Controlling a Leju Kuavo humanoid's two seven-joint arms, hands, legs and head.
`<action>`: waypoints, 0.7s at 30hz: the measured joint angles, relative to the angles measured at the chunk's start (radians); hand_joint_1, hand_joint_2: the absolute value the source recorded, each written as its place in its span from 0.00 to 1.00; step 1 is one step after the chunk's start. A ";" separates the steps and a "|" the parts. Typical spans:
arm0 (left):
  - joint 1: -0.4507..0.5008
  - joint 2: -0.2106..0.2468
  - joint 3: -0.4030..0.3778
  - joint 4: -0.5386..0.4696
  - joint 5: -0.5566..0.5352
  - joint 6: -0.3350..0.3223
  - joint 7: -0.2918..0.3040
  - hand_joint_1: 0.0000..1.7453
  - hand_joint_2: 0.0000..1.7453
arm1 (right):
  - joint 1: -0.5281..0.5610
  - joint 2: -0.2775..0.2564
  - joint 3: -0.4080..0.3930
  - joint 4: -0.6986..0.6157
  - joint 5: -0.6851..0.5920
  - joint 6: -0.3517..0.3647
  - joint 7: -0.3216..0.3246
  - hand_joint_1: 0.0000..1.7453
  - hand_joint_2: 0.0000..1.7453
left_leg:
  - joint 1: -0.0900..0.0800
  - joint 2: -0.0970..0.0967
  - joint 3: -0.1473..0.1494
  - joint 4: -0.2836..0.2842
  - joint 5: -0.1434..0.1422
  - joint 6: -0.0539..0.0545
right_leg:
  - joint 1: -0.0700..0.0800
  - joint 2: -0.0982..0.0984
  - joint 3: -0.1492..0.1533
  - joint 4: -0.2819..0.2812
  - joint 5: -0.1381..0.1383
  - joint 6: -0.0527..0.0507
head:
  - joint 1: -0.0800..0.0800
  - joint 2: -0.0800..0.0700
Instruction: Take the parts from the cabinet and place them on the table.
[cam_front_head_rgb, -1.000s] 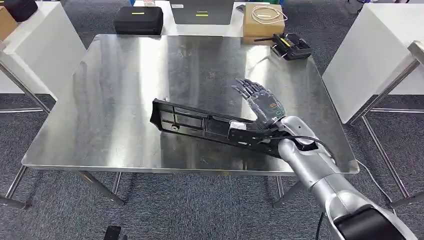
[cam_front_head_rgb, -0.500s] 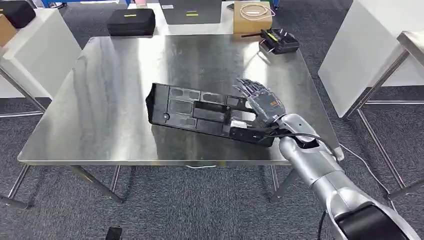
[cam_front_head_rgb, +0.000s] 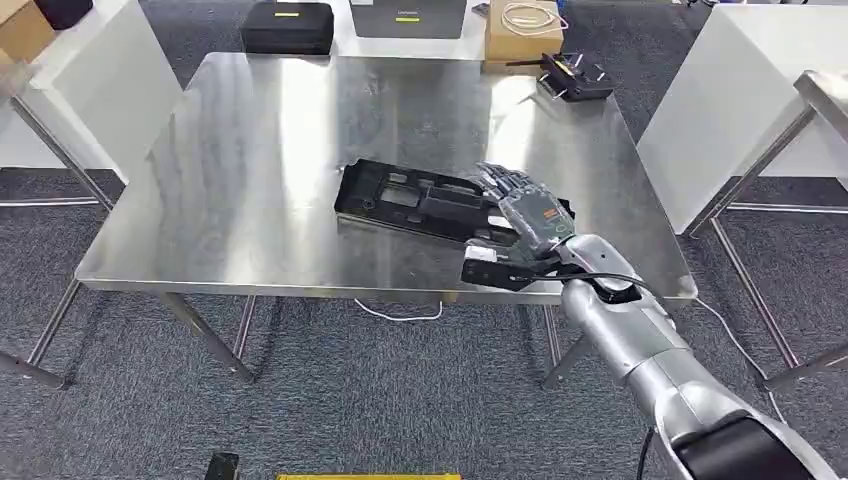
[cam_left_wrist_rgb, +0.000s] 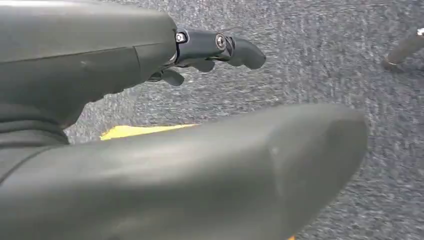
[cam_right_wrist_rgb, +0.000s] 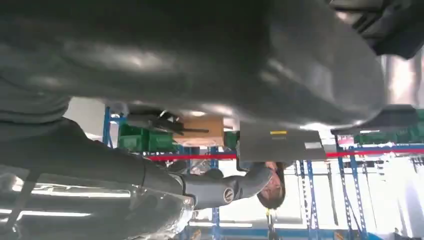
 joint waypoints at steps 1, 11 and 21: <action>0.000 0.000 0.000 0.000 0.000 0.000 -0.002 0.00 0.00 | 0.003 -0.001 0.000 0.001 0.000 0.000 0.003 0.00 0.00 | -0.002 0.000 -0.013 0.000 0.011 0.000 | 0.000 0.000 0.002 0.035 -0.004 0.007 | 0.000 0.000; 0.001 -0.001 0.000 0.000 0.000 0.000 -0.008 0.00 0.00 | -0.005 -0.001 -0.001 0.007 0.010 -0.005 0.018 0.00 0.00 | -0.008 -0.004 -0.082 0.006 0.079 -0.040 | -0.004 -0.006 0.248 -0.317 0.068 -0.025 | -0.004 0.000; -0.001 -0.002 0.000 0.000 -0.002 0.000 -0.008 0.00 0.00 | -0.005 0.006 -0.005 0.013 0.021 -0.011 0.032 0.00 0.00 | 0.047 -0.008 0.050 0.064 -0.076 -0.109 | -0.017 -0.008 0.110 -0.294 0.172 0.002 | -0.014 0.000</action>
